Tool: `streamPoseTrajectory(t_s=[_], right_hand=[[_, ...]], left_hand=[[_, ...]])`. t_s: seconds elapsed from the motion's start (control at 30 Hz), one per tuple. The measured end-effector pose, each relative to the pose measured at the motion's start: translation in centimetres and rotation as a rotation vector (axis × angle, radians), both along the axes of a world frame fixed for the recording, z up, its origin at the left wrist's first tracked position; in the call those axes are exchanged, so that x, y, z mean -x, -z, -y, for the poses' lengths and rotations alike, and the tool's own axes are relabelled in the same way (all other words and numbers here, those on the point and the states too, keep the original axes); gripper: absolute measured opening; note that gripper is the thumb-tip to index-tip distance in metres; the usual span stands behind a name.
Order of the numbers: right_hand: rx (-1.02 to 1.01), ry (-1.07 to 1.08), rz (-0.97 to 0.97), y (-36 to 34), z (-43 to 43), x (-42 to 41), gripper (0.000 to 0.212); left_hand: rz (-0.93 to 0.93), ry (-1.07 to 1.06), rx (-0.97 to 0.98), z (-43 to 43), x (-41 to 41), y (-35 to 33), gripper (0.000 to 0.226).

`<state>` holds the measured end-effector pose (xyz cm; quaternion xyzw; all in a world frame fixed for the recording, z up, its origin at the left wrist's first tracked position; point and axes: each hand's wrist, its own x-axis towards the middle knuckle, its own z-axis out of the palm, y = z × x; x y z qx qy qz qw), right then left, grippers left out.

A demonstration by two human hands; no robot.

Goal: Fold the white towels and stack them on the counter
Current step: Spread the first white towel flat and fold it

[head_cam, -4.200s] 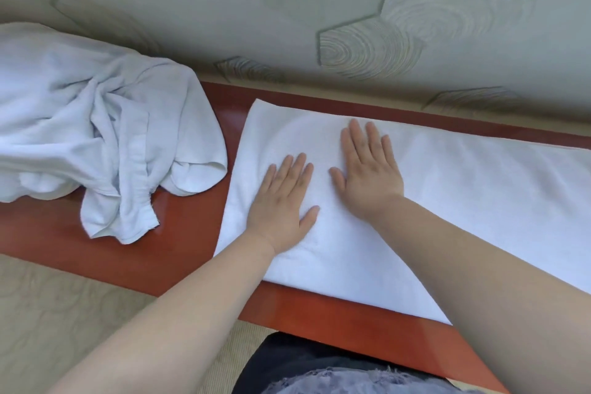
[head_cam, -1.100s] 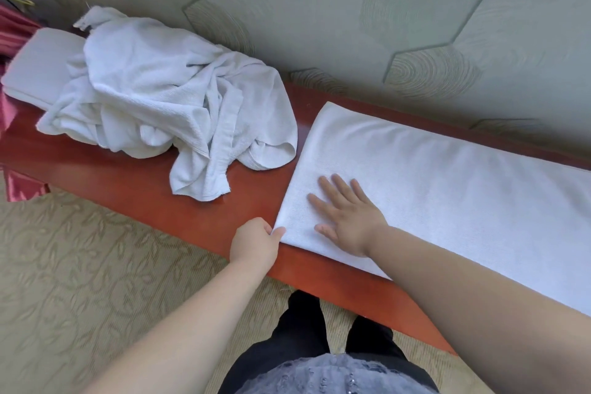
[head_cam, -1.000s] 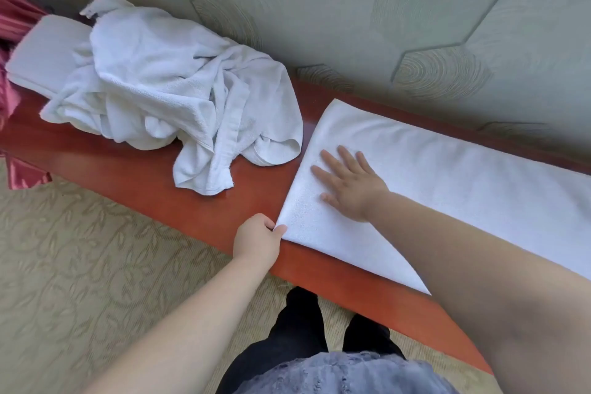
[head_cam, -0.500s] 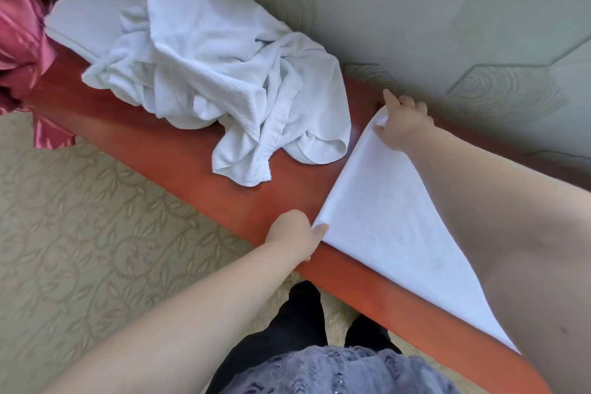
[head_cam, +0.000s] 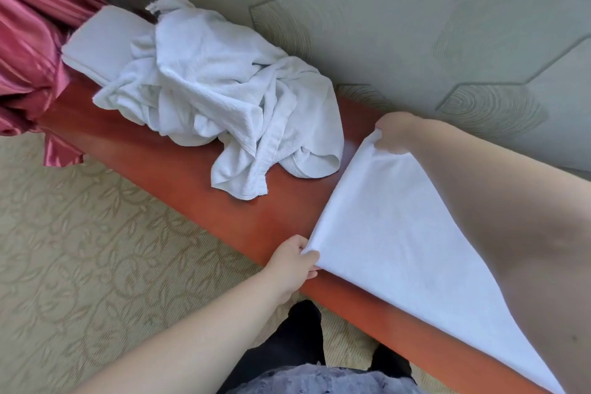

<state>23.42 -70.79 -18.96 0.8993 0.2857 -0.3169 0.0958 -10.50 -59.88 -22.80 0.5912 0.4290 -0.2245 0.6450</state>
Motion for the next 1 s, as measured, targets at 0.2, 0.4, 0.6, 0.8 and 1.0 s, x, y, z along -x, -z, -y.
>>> streamPoseTrajectory(t_s=[0.2, 0.4, 0.6, 0.8, 1.0], right_hand=[[-0.468, 0.084, 0.032, -3.4, 2.5, -1.1, 0.03], [-0.329, -0.117, 0.023, -8.3, 9.9, -0.5, 0.03], [-0.308, -0.103, 0.211, -9.3, 20.0, -0.5, 0.033], [-0.461, 0.223, 0.248, -4.8, 30.7, 3.0, 0.028], [-0.502, 0.606, 0.065, 0.1, 34.0, 6.5, 0.028]], left_hand=[[0.163, -0.046, -0.368, 1.1, -0.3, -3.6, 0.026], [0.385, 0.102, -0.519, 7.8, 0.5, -8.5, 0.01], [0.625, 0.65, -0.672, 16.0, -1.0, -10.9, 0.014], [0.759, 1.186, -0.722, 22.7, -4.2, -7.7, 0.013], [0.717, 1.524, -0.738, 27.1, -5.4, -3.6, 0.013]])
